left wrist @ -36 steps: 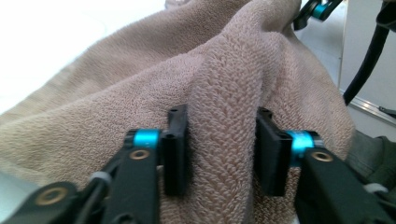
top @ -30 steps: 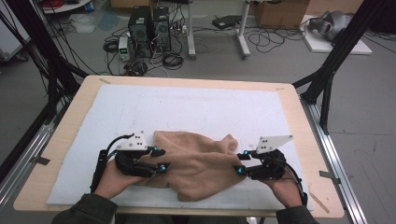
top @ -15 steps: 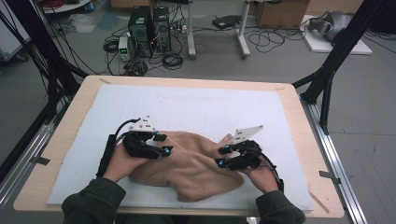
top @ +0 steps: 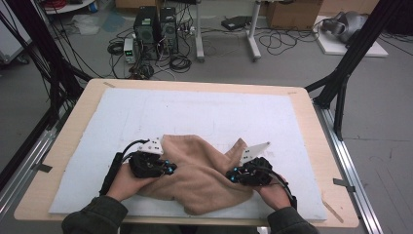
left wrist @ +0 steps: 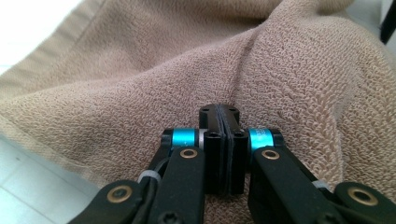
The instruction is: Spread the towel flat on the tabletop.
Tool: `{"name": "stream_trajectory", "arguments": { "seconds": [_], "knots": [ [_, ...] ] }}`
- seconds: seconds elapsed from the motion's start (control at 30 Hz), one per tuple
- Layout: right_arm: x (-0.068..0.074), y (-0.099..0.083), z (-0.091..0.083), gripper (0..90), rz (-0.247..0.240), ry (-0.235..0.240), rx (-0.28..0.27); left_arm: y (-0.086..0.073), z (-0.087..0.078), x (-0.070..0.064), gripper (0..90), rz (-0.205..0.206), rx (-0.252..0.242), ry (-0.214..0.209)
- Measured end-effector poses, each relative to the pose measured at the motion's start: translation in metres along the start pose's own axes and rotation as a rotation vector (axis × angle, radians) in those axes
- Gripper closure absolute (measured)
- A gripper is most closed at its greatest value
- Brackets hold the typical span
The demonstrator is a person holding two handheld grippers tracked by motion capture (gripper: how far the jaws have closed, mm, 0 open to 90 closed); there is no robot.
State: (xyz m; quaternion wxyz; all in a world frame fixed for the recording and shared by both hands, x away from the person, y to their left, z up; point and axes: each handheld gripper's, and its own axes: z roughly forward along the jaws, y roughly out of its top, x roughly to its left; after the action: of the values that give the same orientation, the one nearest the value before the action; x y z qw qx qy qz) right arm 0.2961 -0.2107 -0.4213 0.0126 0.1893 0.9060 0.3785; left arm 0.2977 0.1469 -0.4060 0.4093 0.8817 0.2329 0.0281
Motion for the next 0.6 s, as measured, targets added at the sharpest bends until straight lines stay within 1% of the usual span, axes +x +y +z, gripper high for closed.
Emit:
{"name": "stream_trajectory", "arguments": {
  "seconds": [0.03, 0.1, 0.17, 0.2, 0.23, 0.27, 0.3, 0.33, 0.37, 0.4, 0.43, 0.47, 0.5, 0.53, 0.6],
  "knots": [
    [0.002, -0.001, -0.002, 85.9, 0.000, -0.004, 0.003, 0.000, 0.000, 0.000, 88.2, 0.000, 0.000, 0.000],
    [0.004, -0.004, -0.006, 85.7, 0.002, 0.006, 0.004, -0.004, -0.001, -0.002, 88.2, -0.007, -0.006, -0.008],
    [0.005, -0.005, -0.010, 83.0, 0.006, 0.010, 0.005, -0.004, -0.001, -0.002, 88.0, -0.014, -0.012, -0.012],
    [0.005, -0.005, -0.010, 83.0, 0.006, 0.010, 0.005, -0.004, -0.001, -0.002, 87.7, -0.014, -0.012, -0.012],
    [0.004, -0.004, -0.014, 79.0, 0.003, 0.008, -0.010, -0.004, -0.002, -0.002, 87.7, -0.015, -0.011, -0.013],
    [0.000, -0.002, -0.027, 74.3, 0.008, -0.017, -0.062, -0.003, -0.004, 0.000, 85.5, -0.028, -0.024, -0.023],
    [0.000, -0.002, -0.027, 74.3, 0.008, -0.017, -0.062, -0.003, -0.004, 0.000, 84.1, -0.028, -0.024, -0.023],
    [-0.005, 0.001, -0.036, 71.6, 0.011, -0.056, -0.091, -0.002, -0.006, 0.001, 82.2, -0.038, -0.039, -0.027],
    [-0.008, 0.003, -0.040, 70.3, 0.010, -0.075, -0.105, 0.003, -0.012, 0.004, 79.1, -0.045, -0.063, -0.029],
    [-0.011, 0.005, -0.044, 68.6, 0.011, -0.097, -0.113, 0.006, -0.015, 0.005, 77.5, -0.045, -0.076, -0.026],
    [-0.015, 0.007, -0.046, 67.9, 0.012, -0.114, -0.114, 0.010, -0.019, 0.007, 76.7, -0.047, -0.091, -0.030],
    [-0.020, 0.009, -0.046, 65.7, 0.012, -0.129, -0.109, 0.015, -0.022, 0.008, 74.4, -0.046, -0.109, -0.023],
    [-0.025, 0.010, -0.045, 61.5, 0.019, -0.140, -0.096, 0.015, -0.022, 0.008, 72.3, -0.046, -0.109, -0.023],
    [-0.030, 0.011, -0.042, 59.6, 0.028, -0.147, -0.083, 0.025, -0.029, 0.013, 71.2, -0.040, -0.131, 0.006],
    [-0.040, 0.011, -0.034, 51.5, 0.039, -0.134, -0.058, 0.035, -0.032, 0.020, 67.5, -0.050, -0.152, 0.038]
  ]
}}
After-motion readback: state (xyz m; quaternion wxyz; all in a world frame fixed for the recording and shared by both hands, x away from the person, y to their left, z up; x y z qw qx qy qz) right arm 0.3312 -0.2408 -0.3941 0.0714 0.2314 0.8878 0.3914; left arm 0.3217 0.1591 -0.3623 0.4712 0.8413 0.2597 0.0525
